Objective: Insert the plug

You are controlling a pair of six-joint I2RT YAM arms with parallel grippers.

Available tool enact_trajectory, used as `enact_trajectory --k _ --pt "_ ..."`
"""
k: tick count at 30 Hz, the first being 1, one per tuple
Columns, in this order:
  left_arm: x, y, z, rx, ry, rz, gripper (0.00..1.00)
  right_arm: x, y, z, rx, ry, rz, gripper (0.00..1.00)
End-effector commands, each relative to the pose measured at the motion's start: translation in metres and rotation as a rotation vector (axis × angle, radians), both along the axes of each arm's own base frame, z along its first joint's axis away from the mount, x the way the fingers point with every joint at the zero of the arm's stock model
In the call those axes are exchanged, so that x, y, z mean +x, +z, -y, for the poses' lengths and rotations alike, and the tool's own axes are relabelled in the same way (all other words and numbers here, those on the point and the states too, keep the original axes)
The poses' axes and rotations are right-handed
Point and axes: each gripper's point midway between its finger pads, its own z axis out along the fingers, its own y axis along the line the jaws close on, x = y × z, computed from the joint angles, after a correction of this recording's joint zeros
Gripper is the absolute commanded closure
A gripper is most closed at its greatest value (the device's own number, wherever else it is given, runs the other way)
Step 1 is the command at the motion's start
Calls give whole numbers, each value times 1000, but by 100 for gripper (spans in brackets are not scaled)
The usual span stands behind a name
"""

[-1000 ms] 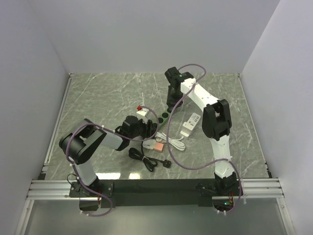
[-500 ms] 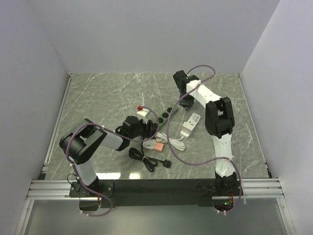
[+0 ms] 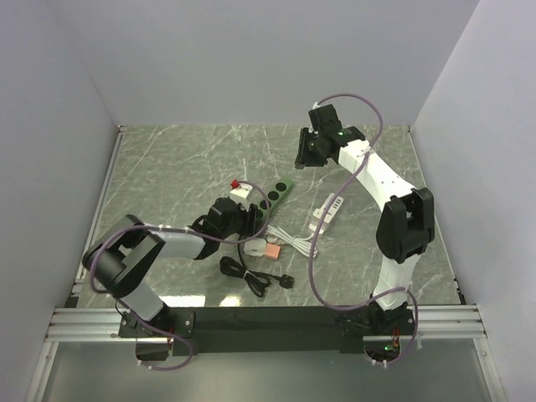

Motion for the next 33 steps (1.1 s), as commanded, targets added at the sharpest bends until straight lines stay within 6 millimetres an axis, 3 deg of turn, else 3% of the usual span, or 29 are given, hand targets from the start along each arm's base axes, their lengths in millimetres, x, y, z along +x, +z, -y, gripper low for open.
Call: enact_trajectory --k 1,4,10,16,19,25,33 --pt "13 51 -6 -27 41 141 55 -9 30 -38 136 277 109 100" --pt "6 69 2 -58 -29 186 54 -21 41 -52 187 425 159 100" --pt "-7 73 10 -76 -127 203 54 -28 28 -55 201 520 150 100" --pt "-2 38 5 -14 -86 141 55 -25 26 -58 237 516 157 100" --pt "2 22 1 40 -87 151 57 -32 22 -61 263 542 153 100" --pt "13 -10 -4 150 -64 111 60 -32 5 -53 219 507 142 100" --pt "11 -26 8 159 -93 70 59 -38 -8 -43 156 525 191 100"
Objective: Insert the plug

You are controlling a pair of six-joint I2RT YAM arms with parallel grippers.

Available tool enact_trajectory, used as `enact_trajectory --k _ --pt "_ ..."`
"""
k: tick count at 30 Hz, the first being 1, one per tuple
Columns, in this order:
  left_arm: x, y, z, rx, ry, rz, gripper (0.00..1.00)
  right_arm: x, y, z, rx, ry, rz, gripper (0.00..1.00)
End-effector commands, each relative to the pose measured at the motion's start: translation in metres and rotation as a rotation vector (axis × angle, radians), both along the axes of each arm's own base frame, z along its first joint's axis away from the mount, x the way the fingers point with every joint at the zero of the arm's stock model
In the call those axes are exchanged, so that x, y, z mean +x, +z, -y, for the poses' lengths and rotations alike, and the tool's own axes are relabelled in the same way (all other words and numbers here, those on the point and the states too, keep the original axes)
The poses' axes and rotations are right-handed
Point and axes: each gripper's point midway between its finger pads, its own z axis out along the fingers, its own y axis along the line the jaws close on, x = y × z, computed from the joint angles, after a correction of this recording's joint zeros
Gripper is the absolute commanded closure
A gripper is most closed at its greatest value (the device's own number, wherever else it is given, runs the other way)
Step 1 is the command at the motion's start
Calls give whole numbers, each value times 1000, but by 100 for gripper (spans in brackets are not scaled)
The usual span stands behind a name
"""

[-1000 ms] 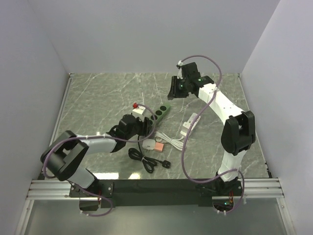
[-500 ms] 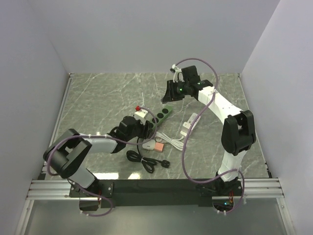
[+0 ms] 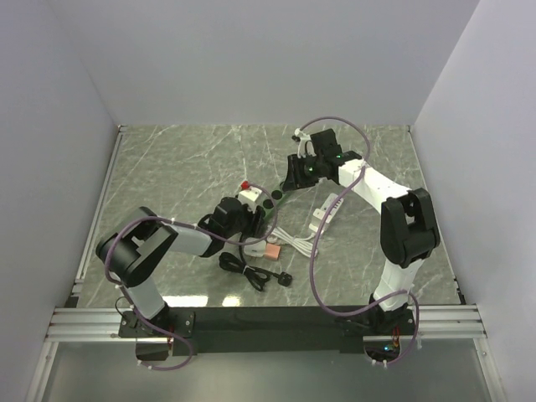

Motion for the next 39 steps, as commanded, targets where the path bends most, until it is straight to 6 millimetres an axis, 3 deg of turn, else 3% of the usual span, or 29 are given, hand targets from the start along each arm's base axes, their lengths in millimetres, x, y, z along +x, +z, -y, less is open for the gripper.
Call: enact_trajectory --k 1,11,16,24,28,30,33,34,36,39 --pt "0 -14 -1 59 5 -13 59 16 36 3 -3 9 186 100" --pt "-8 -4 2 85 -55 -4 67 18 28 9 -68 85 301 100" --pt "-12 -12 7 134 -94 -50 69 21 25 7 -82 121 344 100" --pt "-18 -9 9 134 -108 -54 68 18 3 1 -72 175 301 100" --pt "-13 -10 8 158 -73 -67 65 16 4 -2 -49 170 297 100" --pt "-8 -15 2 176 -9 -82 56 16 2 -2 -48 157 276 100" --pt "-4 -4 5 146 25 -47 38 9 3 -7 -15 180 259 100" --pt "-3 2 7 125 32 -24 25 6 8 -11 14 198 263 100" --pt "-2 18 9 89 46 21 9 2 14 -14 47 216 267 100" --pt "-1 44 8 31 57 98 3 -8 24 -21 96 263 257 100"
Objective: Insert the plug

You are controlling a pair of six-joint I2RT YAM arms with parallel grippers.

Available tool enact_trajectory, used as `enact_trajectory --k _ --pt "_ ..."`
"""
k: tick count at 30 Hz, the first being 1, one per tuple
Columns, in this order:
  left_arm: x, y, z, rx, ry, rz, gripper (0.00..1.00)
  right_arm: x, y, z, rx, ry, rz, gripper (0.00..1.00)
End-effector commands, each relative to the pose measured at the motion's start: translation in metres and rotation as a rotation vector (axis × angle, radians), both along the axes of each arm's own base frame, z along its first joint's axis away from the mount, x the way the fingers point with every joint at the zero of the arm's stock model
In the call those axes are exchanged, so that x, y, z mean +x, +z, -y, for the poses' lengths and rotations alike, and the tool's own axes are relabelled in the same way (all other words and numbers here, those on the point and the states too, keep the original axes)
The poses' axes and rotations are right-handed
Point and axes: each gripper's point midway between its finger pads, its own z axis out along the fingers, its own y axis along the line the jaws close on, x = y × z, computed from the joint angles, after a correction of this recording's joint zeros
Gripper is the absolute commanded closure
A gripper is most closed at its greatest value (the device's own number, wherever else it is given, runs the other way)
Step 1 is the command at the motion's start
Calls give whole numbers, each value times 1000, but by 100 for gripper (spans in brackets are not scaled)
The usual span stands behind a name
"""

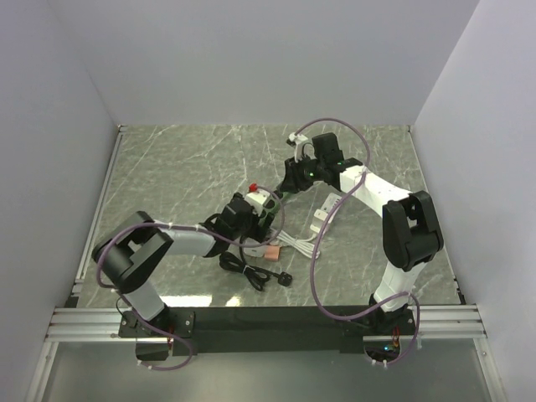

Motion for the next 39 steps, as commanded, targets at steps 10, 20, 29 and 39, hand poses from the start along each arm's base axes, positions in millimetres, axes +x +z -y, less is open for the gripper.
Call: enact_trajectory --k 10,20,29,39 --pt "-45 124 14 -332 -204 260 1 -75 62 -38 299 464 61 100" --pt "-94 156 20 -458 -408 255 1 -140 80 -50 349 766 141 100" --pt "-109 155 30 -482 -508 211 9 -184 86 -45 401 1002 167 100" --pt "-114 157 36 -509 -544 193 24 -196 88 -43 415 1063 115 100"
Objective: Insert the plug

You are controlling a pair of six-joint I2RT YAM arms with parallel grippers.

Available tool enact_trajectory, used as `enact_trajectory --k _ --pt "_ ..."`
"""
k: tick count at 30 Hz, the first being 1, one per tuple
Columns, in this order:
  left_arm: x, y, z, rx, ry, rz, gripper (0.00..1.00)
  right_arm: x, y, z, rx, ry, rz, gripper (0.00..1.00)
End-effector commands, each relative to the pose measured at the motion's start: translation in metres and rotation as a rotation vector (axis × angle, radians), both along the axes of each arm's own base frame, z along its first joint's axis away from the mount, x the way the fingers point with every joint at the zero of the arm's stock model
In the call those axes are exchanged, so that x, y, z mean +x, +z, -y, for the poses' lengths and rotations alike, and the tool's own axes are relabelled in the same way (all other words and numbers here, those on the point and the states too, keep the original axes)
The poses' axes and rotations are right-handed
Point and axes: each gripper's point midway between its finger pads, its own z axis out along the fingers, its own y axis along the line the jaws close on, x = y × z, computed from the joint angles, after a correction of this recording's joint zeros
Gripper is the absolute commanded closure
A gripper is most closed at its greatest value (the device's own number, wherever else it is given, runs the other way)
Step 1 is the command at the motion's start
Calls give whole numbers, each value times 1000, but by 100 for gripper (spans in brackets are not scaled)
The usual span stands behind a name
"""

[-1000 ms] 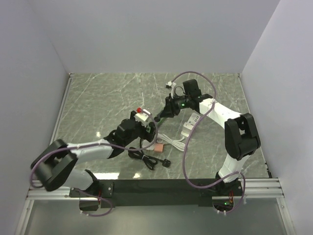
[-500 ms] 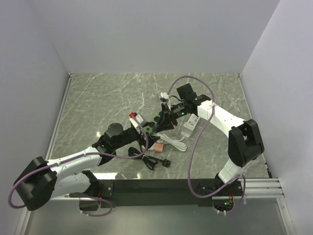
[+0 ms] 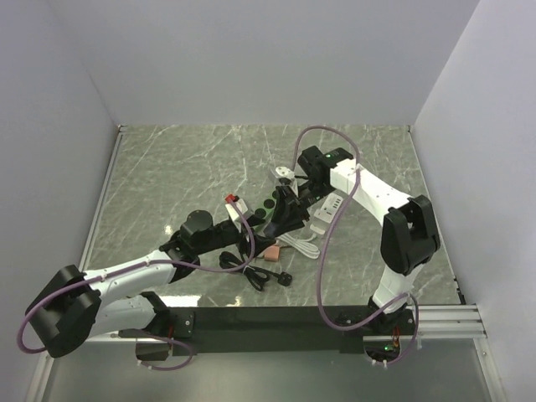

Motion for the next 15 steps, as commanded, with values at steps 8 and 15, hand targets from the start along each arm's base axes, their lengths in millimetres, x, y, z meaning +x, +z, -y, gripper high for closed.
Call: enact_trajectory --k 8,15 --pt "-8 28 19 -89 -107 36 25 2 10 -10 -28 -21 0 100" --pt "-7 29 24 -98 -126 37 30 15 0 -26 -75 -150 67 100"
